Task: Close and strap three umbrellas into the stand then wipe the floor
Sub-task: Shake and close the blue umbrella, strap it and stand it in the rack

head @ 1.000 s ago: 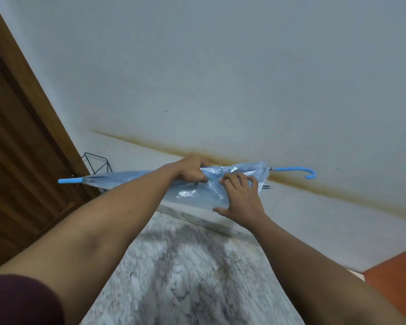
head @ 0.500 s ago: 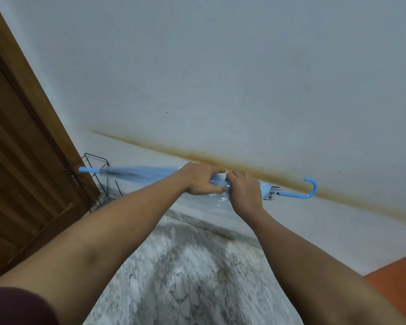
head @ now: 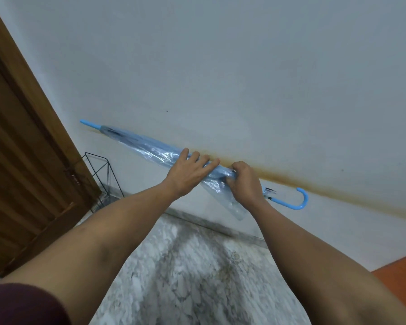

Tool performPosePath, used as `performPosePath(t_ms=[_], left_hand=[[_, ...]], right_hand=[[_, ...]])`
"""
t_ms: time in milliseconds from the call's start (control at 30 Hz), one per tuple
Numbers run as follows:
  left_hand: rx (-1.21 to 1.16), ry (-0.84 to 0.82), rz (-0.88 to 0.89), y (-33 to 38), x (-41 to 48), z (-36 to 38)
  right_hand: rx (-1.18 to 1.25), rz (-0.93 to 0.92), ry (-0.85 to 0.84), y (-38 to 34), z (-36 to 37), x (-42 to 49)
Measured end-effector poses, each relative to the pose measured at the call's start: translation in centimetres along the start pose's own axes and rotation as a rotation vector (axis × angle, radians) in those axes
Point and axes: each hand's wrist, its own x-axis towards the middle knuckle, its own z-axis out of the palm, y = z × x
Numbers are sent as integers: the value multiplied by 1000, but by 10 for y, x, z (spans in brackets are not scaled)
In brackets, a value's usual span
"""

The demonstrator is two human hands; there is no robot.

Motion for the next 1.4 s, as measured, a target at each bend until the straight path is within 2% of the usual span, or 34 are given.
performPosePath(t_ms=[100, 233, 333, 500, 667, 800, 867, 967, 1100, 1267, 1333, 1400], left_hand=[[-10, -27, -6, 2, -1, 8], [-13, -52, -41, 3, -1, 8], [-30, -88, -63, 6, 1, 7], [-148, -163, -219, 10, 10, -2], [-486, -198, -341, 2, 23, -12], [-907, -316, -266, -13, 31, -14], [-1093, -334, -229, -20, 30, -16], [-1153, -351, -205, -24, 29, -25], [-1233, -439, -157, -23, 27, -34], [-1176, -422, -162, -22, 24, -33], [-992, -348, -164, -20, 22, -32], [-747, -198, -156, -15, 20, -33]], right_hand=[[30, -59, -34, 1, 0, -2], [97, -8, -11, 1, 3, 4], [-26, -50, 4, -3, 5, 6], [-201, -234, 32, -5, 17, -6], [-292, -308, -72, 9, 31, -22], [-470, -374, 17, 15, 30, -30], [-550, -395, 8, 15, 27, -33], [-650, -361, -15, 13, 25, -35], [-654, -378, 139, 10, 26, -37], [-640, -397, 153, 7, 22, -30], [-628, -356, 134, 7, 23, -29], [-566, -291, 110, 4, 22, -28]])
